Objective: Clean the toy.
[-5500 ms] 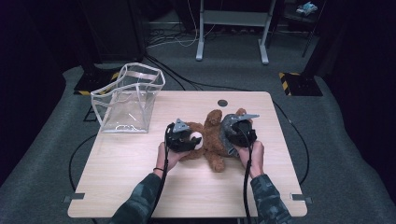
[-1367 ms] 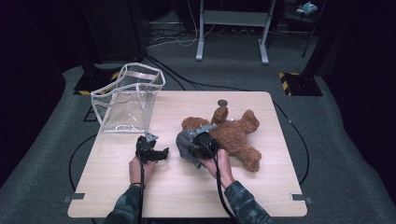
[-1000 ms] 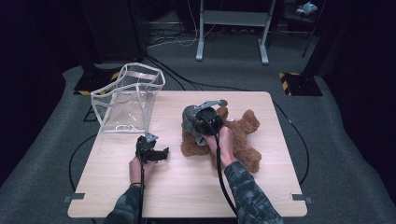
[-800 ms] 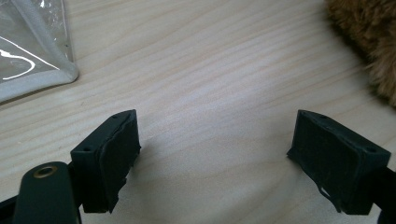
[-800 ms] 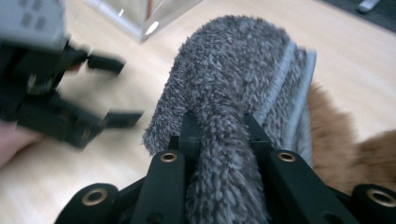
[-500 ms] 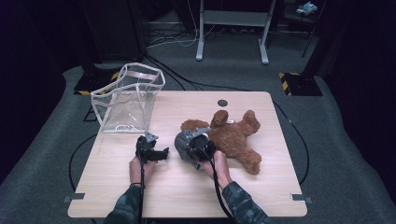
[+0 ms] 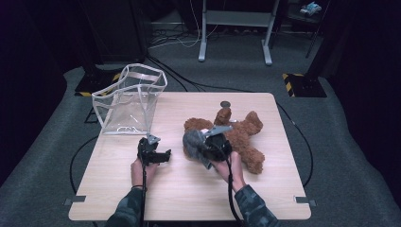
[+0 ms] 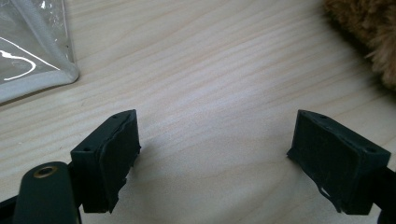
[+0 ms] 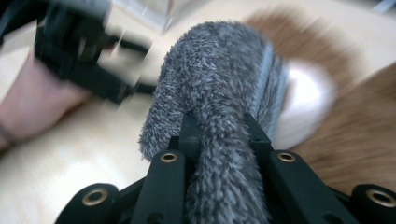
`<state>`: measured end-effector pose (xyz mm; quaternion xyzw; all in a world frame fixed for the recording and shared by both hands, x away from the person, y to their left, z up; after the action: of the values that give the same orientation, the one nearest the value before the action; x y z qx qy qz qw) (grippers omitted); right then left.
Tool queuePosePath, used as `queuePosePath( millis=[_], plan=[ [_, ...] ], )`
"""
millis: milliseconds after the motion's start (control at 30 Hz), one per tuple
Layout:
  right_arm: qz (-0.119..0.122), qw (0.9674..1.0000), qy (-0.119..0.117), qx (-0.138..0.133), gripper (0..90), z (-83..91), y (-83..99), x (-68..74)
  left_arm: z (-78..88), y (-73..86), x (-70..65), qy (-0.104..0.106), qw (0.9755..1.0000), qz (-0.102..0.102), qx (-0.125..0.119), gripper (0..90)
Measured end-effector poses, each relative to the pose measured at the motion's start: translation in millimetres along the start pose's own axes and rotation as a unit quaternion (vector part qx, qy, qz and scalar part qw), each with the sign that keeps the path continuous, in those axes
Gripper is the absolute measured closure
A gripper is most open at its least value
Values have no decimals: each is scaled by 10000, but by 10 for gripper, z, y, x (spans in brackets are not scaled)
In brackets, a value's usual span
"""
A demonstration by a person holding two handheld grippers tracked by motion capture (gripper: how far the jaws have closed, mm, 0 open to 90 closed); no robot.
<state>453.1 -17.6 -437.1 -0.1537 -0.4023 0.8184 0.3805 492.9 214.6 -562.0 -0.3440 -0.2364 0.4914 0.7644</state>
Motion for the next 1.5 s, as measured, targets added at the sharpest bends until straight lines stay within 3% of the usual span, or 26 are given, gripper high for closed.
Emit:
queuePosePath(
  millis=[100, 200, 300, 400, 533, 833, 1100, 1500],
  plan=[
    [-131, 9993, 303, -189, 753, 79, -196, -188, -1, -1, 3, -14, 10000, -13, -9, 152],
    [-328, 9972, 639, -224, 752, 40, -322, -410, -1, -1, 2, -6, 10000, -12, -9, 152],
    [-542, 9949, 841, -120, 751, -78, -332, -550, -1, -1, 2, -4, 10000, -10, -10, 152],
    [-668, 9934, 926, 86, 752, -193, -259, -595, -1, -1, 2, -3, 10000, -9, -7, 152],
    [-574, 9943, 860, 253, 755, -261, -107, -540, 1, 0, 1, -4, 10000, -10, -2, 152],
    [-496, 9964, 673, 154, 754, -91, 83, -348, 1, 1, -3, -3, 10000, -1, 0, 153],
    [-526, 9973, 437, 254, 753, -54, 308, -192, -2, -1, -5, -20, 10000, 7, -27, 152],
    [-618, 9961, 199, 593, 751, -202, 577, -96, 3, 1, -3, -18, 10000, -39, 0, 152]
  ],
)
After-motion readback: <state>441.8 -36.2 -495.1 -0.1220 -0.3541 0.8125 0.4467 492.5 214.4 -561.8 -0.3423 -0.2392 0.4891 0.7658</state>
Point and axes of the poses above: each handheld gripper's, and its own axes: z roughly backward along the jaws, y roughly out of its underside, x roughly to its left, the point moved 5 cm from there along -z, roughly forward along the jaws, and after that the axes turned 1 degree about -x, right-handed, at the moved point
